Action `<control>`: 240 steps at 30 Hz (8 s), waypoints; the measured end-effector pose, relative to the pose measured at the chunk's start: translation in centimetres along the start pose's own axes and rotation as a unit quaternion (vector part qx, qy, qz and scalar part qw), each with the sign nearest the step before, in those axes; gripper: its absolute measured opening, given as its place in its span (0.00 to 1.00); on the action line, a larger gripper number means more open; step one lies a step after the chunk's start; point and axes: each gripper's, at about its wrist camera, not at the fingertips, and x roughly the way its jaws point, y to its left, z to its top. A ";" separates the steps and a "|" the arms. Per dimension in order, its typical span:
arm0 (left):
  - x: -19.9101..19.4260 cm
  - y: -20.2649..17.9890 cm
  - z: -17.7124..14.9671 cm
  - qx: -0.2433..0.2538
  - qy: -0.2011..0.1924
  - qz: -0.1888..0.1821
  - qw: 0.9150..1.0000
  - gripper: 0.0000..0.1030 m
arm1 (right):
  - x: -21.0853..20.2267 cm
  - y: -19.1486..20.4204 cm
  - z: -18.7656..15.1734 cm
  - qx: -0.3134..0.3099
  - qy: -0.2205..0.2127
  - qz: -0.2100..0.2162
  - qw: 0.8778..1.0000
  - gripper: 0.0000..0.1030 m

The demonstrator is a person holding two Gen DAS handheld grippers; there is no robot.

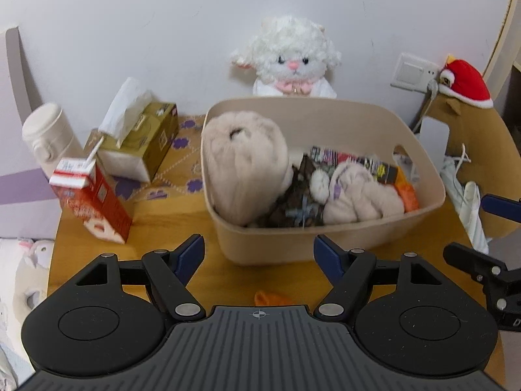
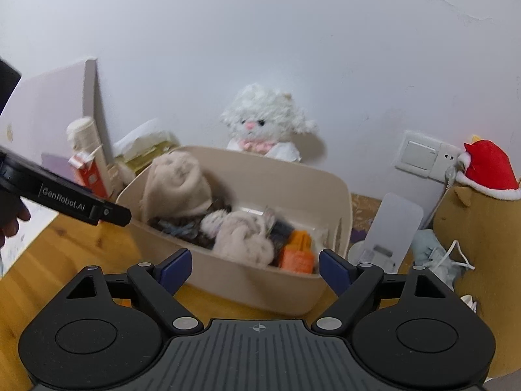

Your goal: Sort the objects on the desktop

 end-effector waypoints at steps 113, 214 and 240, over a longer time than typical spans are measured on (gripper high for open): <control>3.1 -0.7 -9.9 0.170 -0.036 -0.091 0.981 0.14 | 1.6 5.5 -7.8 -0.028 0.072 0.032 0.997 0.42; 7.2 -8.9 6.2 0.079 0.003 -0.002 0.997 0.70 | 12.8 -9.4 5.6 0.026 0.072 0.105 0.991 0.73; -1.4 -6.2 4.2 0.061 -0.015 -0.014 0.998 0.78 | 4.2 -8.5 6.2 0.081 0.040 0.050 0.995 1.00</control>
